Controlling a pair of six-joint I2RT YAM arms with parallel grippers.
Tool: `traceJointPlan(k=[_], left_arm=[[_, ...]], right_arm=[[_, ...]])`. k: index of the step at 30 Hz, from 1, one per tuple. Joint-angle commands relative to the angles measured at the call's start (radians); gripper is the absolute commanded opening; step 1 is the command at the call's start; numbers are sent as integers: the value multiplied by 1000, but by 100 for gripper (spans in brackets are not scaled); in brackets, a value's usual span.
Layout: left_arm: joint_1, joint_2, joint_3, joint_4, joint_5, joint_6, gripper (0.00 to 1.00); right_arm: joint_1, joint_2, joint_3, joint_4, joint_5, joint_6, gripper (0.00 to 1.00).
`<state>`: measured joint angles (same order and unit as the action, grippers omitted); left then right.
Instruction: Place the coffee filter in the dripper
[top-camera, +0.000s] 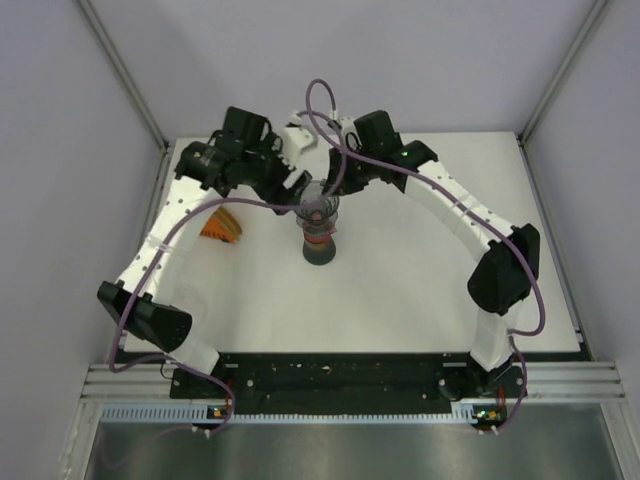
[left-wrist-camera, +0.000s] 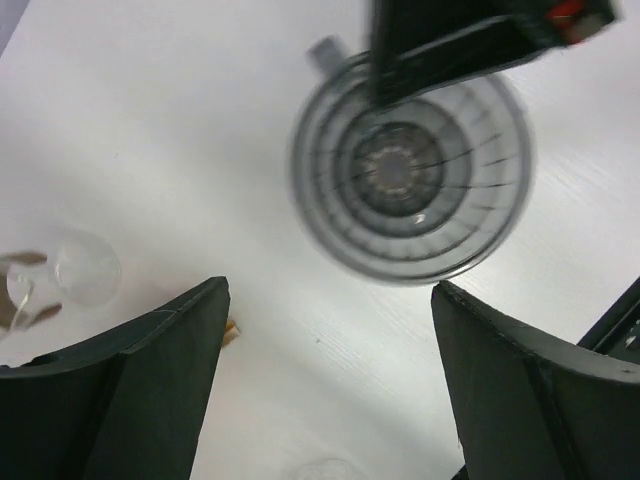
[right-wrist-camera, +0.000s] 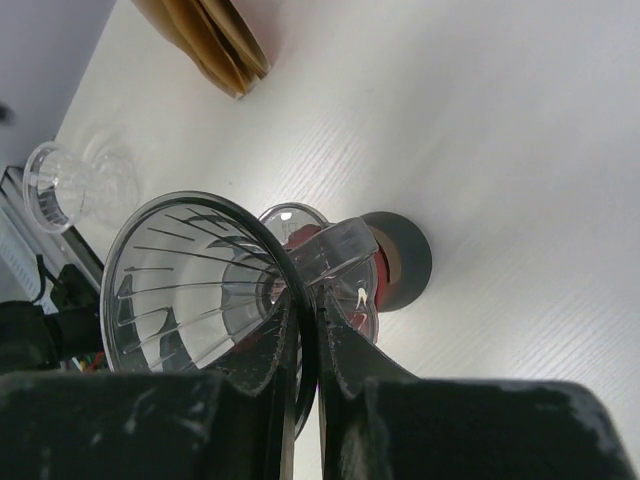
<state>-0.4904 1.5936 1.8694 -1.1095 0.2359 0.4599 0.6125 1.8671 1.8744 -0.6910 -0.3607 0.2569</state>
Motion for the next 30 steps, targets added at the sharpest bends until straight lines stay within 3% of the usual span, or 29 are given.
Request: traceJointPlan(k=[1, 5, 12, 19, 25, 30], left_arm=[[229, -81, 30, 46, 161, -179, 88], [369, -92, -24, 76, 172, -236, 88], [510, -93, -75, 114, 177, -271, 88], [569, -93, -110, 134, 135, -262, 88], [576, -103, -137, 158, 109, -259, 88], [576, -98, -144, 162, 99, -253, 88]], right_arm=[[10, 24, 11, 1, 0, -39, 0], [16, 52, 22, -1, 5, -59, 0], [21, 93, 37, -5, 5, -61, 0], [21, 93, 42, -27, 3, -73, 0], [23, 89, 55, -28, -26, -77, 28], [23, 84, 94, -42, -27, -82, 46]])
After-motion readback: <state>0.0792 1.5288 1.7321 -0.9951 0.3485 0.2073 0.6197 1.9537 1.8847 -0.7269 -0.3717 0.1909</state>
